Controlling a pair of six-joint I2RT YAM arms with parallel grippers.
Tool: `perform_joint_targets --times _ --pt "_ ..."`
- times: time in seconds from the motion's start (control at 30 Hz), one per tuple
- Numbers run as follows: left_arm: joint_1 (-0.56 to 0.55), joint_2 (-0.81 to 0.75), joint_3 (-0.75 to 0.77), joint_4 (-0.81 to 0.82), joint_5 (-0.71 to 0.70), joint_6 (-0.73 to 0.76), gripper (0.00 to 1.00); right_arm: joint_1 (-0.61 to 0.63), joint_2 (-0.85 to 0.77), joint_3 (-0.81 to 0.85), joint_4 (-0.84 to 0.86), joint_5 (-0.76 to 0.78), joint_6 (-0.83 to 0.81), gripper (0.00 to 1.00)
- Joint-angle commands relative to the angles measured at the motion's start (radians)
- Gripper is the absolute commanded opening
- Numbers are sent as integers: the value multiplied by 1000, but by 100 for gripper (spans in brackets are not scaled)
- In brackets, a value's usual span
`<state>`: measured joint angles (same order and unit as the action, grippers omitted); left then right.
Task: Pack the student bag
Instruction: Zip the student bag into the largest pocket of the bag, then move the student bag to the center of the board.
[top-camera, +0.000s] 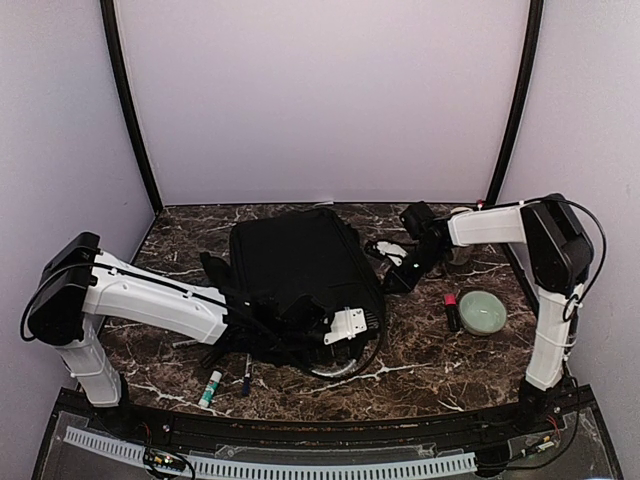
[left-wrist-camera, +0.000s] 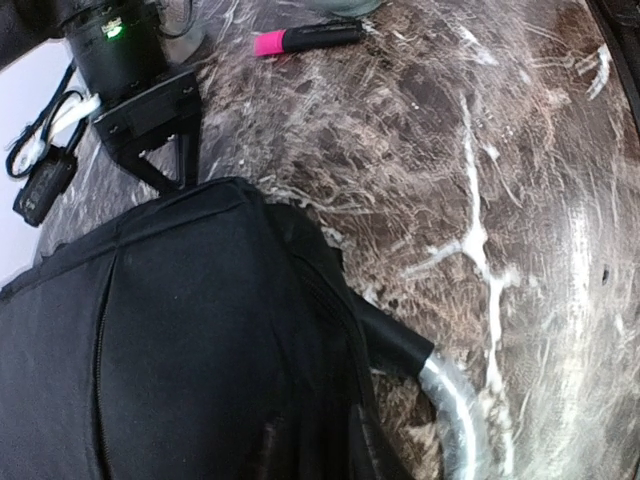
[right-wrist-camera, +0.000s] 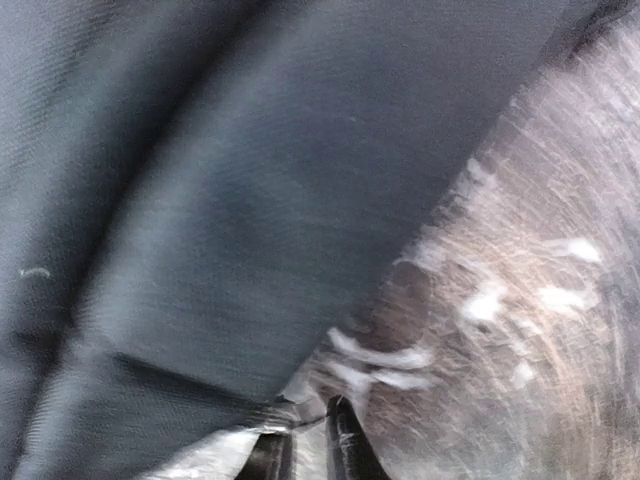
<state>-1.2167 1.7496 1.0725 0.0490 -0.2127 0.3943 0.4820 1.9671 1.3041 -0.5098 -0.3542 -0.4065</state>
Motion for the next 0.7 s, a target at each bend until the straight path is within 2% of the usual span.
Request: perform_joint_targets --times 0.0,0.07,0.17,0.3,0.37,0.5,0.67 --pt "-12 -87 13 -47 -53 -42 32 -30 -72 -28 39 67 14 26" --pt "-12 -136 18 -76 -81 -66 38 -31 -126 -49 23 69 7 31" --pt "-12 -208 13 -130 -168 -128 44 -31 -208 -76 -3 56 4 35" --pt "-3 -299 -17 -230 -362 -252 60 -27 -319 -101 -19 -14 21 38" --pt "27 -337 -18 -318 -423 -347 62 -16 -352 -104 -22 -57 36 38" --pt "162 -403 -14 -526 -426 -590 62 47 -366 -92 -28 -113 34 39" --pt "327 -540 -117 -576 -288 -791 68 158 -363 -56 -27 -79 -6 40"
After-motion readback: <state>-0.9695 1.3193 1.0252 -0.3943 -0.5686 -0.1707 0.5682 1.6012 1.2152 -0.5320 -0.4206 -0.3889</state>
